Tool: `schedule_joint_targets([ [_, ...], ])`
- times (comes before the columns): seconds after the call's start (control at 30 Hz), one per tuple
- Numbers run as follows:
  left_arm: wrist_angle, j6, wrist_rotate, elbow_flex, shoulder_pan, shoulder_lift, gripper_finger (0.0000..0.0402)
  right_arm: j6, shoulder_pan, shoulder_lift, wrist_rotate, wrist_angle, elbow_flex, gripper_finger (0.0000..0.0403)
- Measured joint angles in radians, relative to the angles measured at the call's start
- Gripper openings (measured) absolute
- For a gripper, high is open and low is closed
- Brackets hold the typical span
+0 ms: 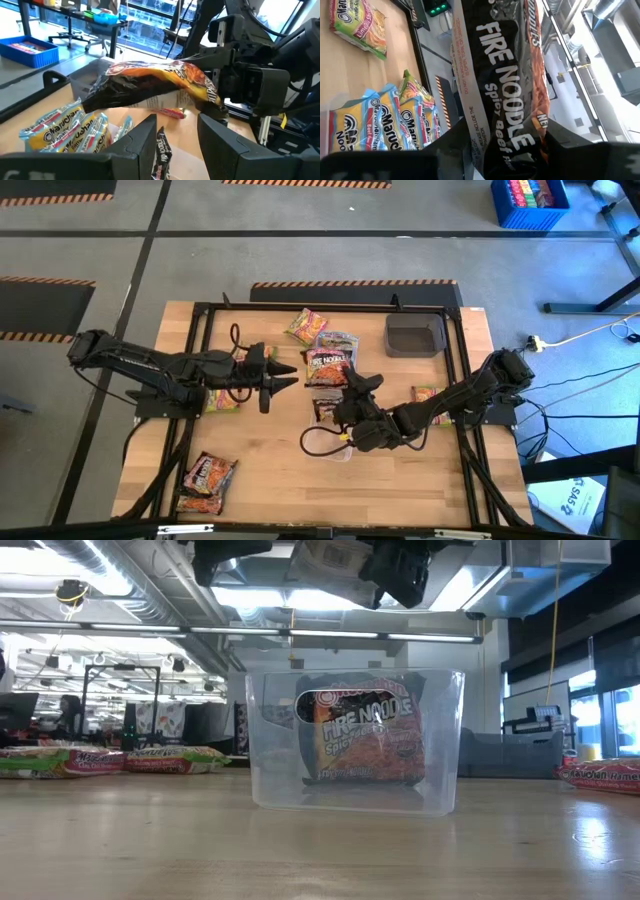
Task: Sort Maruchan noodles
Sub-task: Put the top black noodle pack into the bottom transparent bin
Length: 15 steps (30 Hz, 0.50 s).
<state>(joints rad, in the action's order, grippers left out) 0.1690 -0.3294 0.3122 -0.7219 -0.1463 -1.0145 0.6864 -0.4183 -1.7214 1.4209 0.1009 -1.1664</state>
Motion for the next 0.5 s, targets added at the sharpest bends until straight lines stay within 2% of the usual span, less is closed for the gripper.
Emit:
schedule_joint_targets([
  [0.3,-0.001,0.020,0.044,-0.002,0.025,-0.022,0.0135,-0.001,0.007,0.000,0.002,0.000,0.000,0.0124],
  [0.5,-0.005,0.080,0.009,-0.001,0.038,-0.070,0.0156,-0.009,0.013,0.000,0.000,-0.001,0.000,0.0124],
])
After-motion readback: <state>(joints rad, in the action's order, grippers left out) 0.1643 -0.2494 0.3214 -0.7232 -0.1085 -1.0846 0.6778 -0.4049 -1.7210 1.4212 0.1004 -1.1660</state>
